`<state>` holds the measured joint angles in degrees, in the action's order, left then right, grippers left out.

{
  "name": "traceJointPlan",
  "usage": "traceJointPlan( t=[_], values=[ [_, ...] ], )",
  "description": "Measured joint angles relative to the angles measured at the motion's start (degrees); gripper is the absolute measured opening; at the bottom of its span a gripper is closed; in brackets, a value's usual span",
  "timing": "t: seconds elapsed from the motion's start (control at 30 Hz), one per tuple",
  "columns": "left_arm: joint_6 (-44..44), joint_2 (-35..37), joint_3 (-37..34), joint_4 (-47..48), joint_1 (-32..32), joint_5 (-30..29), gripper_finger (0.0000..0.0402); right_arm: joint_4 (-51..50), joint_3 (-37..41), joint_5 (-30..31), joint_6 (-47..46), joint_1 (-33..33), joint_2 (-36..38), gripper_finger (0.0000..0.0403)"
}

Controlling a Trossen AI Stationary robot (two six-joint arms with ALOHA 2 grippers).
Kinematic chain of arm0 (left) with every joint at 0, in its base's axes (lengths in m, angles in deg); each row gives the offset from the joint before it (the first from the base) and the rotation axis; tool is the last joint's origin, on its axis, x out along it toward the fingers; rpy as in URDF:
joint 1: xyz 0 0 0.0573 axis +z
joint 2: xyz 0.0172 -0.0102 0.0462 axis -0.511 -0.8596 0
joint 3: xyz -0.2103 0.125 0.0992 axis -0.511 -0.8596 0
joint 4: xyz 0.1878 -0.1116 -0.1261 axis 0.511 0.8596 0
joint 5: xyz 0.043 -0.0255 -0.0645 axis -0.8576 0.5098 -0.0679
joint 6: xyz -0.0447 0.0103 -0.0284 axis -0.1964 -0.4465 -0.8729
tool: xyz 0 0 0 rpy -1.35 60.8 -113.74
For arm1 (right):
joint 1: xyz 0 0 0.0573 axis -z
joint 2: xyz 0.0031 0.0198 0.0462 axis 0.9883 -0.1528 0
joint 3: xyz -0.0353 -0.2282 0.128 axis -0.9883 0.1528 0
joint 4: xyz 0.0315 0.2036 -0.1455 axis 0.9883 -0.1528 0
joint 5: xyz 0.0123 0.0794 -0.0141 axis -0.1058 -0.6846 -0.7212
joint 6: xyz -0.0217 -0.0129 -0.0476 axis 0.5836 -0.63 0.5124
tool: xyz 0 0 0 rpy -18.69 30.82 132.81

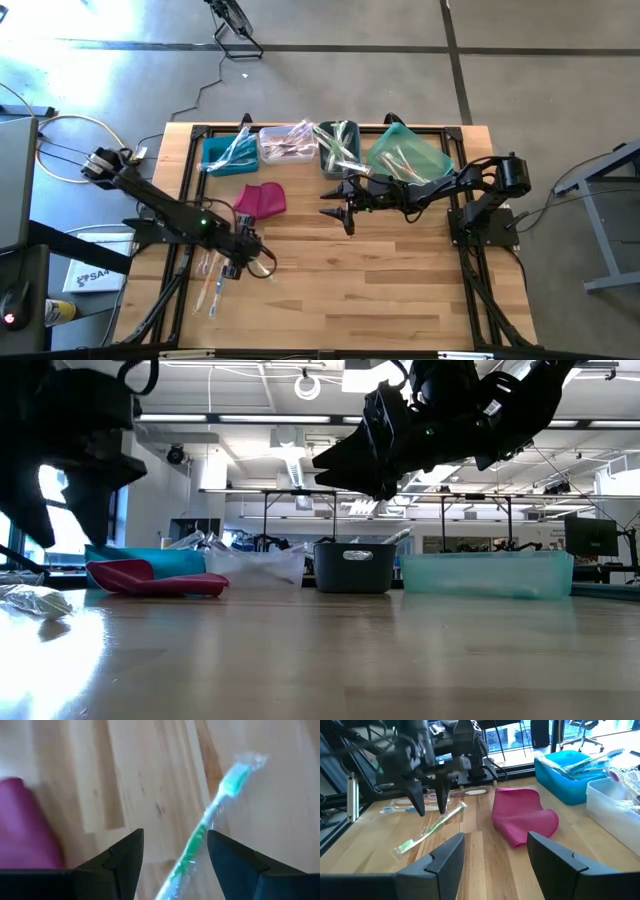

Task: Pick & Place Toothbrushes
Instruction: Put the green toothbrush into the dark blue bin

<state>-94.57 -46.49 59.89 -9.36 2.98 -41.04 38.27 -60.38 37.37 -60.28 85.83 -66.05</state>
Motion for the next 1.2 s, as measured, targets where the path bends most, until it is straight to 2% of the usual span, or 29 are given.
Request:
traceJointPlan(
  t=[0.43, 0.83, 1.2],
  values=[
    [-0.08, -7.37, -0.02, -0.13, 0.0, 7.01, 0.0211, -2.53, 0.02, 0.07, 0.0, 0.0, 0.0, 0.0207],
    [-0.12, -14.51, 0.2, -0.07, 0.0, 7.31, 0.0211, -2.62, 0.02, 0.09, 0.0, 0.0, 0.0, 0.0207],
    [-0.07, -14.8, 0.13, -0.26, 0.0, 7.52, 0.021, -2.56, 0.0, 0.09, 0.0, 0.0, 0.0, 0.0207]
  ],
)
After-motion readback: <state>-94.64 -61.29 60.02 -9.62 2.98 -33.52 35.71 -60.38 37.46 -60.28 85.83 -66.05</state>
